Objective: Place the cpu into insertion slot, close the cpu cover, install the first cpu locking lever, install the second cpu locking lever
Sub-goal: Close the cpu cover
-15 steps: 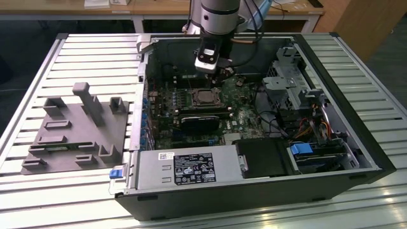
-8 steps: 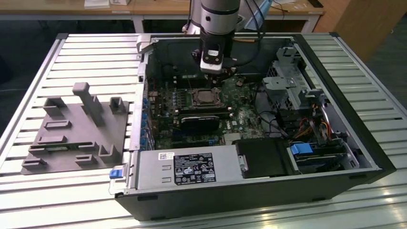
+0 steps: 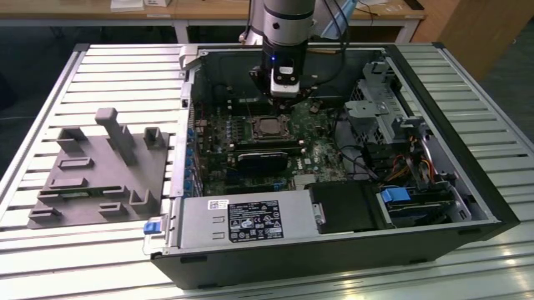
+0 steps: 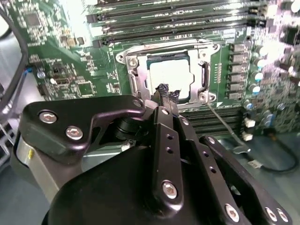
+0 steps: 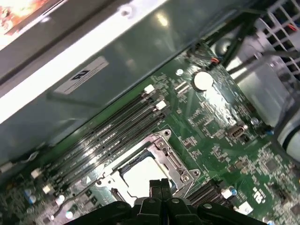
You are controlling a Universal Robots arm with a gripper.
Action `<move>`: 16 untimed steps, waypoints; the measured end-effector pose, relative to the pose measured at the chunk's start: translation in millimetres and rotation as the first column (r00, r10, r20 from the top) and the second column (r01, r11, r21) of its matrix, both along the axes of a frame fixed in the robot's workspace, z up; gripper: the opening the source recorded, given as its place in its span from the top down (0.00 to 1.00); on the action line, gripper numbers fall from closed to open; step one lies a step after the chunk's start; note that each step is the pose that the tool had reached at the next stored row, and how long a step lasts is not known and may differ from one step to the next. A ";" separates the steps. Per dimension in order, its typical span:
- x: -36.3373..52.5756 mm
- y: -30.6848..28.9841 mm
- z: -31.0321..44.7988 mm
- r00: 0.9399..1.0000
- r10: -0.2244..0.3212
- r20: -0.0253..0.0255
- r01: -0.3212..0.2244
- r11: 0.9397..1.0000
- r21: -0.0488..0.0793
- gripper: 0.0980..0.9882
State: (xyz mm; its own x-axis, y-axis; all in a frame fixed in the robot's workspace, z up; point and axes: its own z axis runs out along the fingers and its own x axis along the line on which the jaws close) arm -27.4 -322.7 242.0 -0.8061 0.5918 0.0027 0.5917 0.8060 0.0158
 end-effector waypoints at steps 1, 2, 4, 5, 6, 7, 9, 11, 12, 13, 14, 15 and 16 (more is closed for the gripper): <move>0.0 0.0 -0.1 1.000 0.018 0.000 -0.018 1.000 0.000 1.00; 0.0 0.0 -0.2 0.999 0.036 0.000 -0.036 0.999 0.000 1.00; 0.0 0.0 -0.3 0.997 0.072 0.000 -0.072 0.997 0.000 1.00; 0.0 0.0 -0.4 0.996 0.092 0.000 -0.092 0.996 0.000 1.00; 0.0 0.0 -0.5 0.994 0.109 0.000 -0.109 0.994 0.000 1.00; 0.0 0.0 -0.6 0.992 0.127 0.000 -0.127 0.992 0.000 1.00; 0.0 0.0 -0.8 0.987 0.163 0.000 -0.163 0.987 0.000 1.00; 0.0 0.0 -0.9 0.980 0.199 0.000 -0.199 0.980 0.000 1.00; 0.0 0.0 -1.0 0.976 0.217 0.000 -0.217 0.976 0.000 1.00; 0.0 0.0 -1.1 0.972 0.234 0.000 -0.234 0.972 0.000 1.00; 0.0 0.0 -1.2 0.968 0.252 0.000 -0.252 0.968 0.000 1.00; 0.0 0.0 -1.3 0.963 0.269 0.000 -0.269 0.963 0.000 1.00; 0.0 0.0 -1.4 0.958 0.286 0.000 -0.286 0.958 0.000 1.00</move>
State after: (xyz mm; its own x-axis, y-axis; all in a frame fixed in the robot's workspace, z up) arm -27.4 -322.7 240.7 -0.9418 0.3360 0.0028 0.3360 0.9417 0.0159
